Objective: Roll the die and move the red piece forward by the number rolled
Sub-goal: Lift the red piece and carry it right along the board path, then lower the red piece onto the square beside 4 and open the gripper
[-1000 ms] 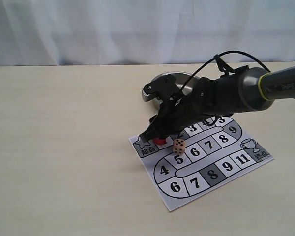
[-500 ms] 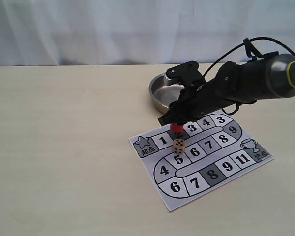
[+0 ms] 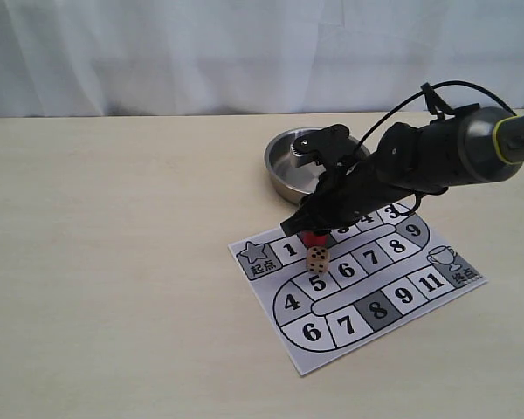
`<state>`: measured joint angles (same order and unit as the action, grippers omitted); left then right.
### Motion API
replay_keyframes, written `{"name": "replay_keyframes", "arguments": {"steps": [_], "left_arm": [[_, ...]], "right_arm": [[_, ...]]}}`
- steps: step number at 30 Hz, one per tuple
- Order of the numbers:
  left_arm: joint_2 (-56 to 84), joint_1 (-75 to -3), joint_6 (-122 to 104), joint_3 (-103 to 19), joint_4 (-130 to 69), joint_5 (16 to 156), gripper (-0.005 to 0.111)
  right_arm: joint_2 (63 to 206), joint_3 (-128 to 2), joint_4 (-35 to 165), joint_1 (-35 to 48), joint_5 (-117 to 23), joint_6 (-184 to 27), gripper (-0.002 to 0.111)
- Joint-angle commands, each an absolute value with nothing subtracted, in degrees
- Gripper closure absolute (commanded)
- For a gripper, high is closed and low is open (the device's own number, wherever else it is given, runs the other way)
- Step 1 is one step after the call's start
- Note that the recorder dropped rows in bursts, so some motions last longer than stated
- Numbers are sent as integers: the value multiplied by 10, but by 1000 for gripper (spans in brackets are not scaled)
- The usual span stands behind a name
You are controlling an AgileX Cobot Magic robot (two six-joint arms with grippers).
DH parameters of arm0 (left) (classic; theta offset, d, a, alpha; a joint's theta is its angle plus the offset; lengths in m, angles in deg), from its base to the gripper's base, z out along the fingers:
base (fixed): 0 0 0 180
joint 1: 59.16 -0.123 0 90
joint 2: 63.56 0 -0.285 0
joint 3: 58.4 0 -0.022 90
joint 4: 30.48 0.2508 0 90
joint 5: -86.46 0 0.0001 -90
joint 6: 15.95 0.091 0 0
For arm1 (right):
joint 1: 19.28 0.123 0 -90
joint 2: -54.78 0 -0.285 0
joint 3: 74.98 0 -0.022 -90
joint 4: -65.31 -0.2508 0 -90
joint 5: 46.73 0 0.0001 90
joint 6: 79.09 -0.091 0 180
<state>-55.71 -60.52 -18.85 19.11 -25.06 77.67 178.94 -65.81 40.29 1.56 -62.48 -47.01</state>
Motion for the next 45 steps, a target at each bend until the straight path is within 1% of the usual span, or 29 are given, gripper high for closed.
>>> {"name": "replay_keyframes", "arguments": {"steps": [1, 8, 16, 20, 28, 36, 45], "left_arm": [[-558, -605, -190, 188, -251, 783, 107], [-558, -605, -190, 188, -251, 783, 107], [-558, -605, -190, 188, -251, 783, 107], [-558, -605, -190, 188, -251, 783, 107], [-558, -605, -190, 188, -251, 783, 107], [-558, -605, -190, 188, -251, 783, 107], [-558, -605, -190, 188, -251, 783, 107]], "right_arm": [[1788, -656, 406, 14, -625, -470, 104], [1761, -656, 408, 7, -614, -470, 104], [1741, -656, 405, -46, -623, -504, 104], [1741, -656, 405, -54, -621, -504, 104], [1799, -655, 407, -53, -627, -502, 104], [1753, -655, 436, -55, -614, -496, 104], [1740, -656, 435, -98, -601, -515, 104]]}}
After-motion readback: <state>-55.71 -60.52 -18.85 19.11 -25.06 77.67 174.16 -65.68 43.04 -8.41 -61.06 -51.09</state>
